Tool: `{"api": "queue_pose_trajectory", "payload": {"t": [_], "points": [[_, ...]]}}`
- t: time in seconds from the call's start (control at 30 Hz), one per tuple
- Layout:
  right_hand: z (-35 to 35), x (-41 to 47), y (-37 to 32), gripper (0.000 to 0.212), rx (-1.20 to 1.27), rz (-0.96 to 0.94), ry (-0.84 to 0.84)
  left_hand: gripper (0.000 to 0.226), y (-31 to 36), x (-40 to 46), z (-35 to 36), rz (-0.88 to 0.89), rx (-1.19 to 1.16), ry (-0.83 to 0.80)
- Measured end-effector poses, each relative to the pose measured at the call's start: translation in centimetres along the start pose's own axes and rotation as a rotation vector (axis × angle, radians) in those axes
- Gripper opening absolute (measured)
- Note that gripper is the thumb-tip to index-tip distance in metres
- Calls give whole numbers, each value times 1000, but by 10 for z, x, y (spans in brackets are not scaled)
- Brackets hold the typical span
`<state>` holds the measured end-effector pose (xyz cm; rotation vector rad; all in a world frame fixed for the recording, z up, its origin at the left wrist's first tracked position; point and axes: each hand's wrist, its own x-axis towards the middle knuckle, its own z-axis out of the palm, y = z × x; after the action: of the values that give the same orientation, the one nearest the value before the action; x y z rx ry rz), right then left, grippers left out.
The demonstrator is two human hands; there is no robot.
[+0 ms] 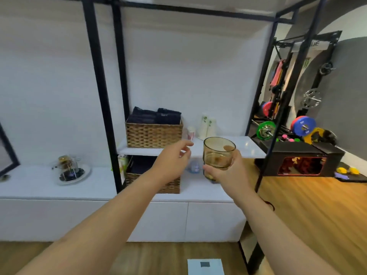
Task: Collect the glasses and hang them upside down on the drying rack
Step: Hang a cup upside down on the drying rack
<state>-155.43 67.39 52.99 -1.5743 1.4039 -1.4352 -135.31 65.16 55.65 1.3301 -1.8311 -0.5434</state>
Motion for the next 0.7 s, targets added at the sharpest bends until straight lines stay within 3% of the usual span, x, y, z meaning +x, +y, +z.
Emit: {"api": "queue_pose_trajectory", "payload": {"t": [0.4,0.7], "points": [[139,168,13,82,83,-158,-435,29,-100,79,-65,-308,143,332],[285,186,1,74,248,-198,-764,27,-180,33,-158,-560,268,583]]}}
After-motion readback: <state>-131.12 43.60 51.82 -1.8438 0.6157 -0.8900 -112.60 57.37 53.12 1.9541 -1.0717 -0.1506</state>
